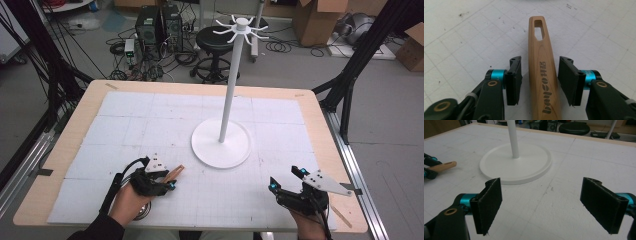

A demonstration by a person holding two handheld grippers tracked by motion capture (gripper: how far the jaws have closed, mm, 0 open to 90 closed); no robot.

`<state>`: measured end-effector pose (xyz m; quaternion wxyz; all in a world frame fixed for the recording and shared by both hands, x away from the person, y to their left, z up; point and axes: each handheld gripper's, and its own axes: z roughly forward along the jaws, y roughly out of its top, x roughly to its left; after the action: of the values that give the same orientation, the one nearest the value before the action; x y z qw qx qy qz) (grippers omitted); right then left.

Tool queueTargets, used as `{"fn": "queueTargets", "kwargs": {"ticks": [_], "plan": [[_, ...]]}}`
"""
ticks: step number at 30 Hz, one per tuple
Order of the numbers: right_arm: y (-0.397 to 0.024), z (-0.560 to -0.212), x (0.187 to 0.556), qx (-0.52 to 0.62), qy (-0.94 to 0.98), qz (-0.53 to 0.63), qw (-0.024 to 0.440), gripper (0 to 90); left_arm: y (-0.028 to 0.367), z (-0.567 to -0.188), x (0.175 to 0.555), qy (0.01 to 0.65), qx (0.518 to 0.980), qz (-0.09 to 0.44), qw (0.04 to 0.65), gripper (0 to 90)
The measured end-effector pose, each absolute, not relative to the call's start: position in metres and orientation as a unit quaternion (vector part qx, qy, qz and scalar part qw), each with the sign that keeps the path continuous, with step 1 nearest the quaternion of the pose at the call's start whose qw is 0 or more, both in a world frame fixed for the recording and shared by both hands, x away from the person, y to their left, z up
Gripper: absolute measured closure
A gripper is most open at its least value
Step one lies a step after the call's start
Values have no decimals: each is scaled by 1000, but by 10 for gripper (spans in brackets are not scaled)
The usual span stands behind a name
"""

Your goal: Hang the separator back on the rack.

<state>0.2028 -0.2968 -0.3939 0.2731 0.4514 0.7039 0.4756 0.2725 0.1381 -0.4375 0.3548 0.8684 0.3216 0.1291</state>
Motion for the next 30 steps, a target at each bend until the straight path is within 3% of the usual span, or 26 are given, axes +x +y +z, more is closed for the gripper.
{"fn": "queueTargets", "kwargs": {"ticks": [7, 23, 30], "plan": [[-297, -394, 203, 452, 703, 476, 272, 162, 139, -437, 273, 326, 867, 130, 354, 641], [-297, -394, 203, 452, 703, 478, 269, 165, 141, -435, 274, 342, 864, 119, 351, 672], [-297, -394, 203, 453, 703, 480, 266, 166, 147, -425, 272, 348, 849, 112, 382, 672]]}}
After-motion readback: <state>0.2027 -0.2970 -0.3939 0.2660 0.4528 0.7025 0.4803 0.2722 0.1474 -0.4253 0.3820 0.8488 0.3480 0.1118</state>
